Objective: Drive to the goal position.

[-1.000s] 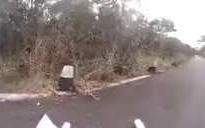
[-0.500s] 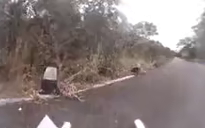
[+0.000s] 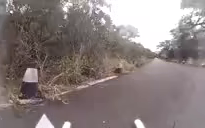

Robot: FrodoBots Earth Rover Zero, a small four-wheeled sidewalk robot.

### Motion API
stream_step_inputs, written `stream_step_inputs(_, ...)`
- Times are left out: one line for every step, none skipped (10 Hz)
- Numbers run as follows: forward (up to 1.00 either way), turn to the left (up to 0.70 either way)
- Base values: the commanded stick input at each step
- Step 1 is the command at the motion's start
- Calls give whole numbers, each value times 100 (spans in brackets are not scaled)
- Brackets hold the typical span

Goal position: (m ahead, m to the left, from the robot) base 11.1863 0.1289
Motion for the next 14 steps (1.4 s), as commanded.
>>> stream_step_inputs(0,-50)
stream_step_inputs(0,-50)
stream_step_inputs(0,-50)
stream_step_inputs(0,-50)
stream_step_inputs(0,-50)
stream_step_inputs(0,-50)
stream_step_inputs(0,-17)
stream_step_inputs(0,0)
stream_step_inputs(3,0)
stream_step_inputs(6,0)
stream_step_inputs(50,0)
stream_step_inputs(50,0)
stream_step_inputs(50,0)
stream_step_inputs(50,0)
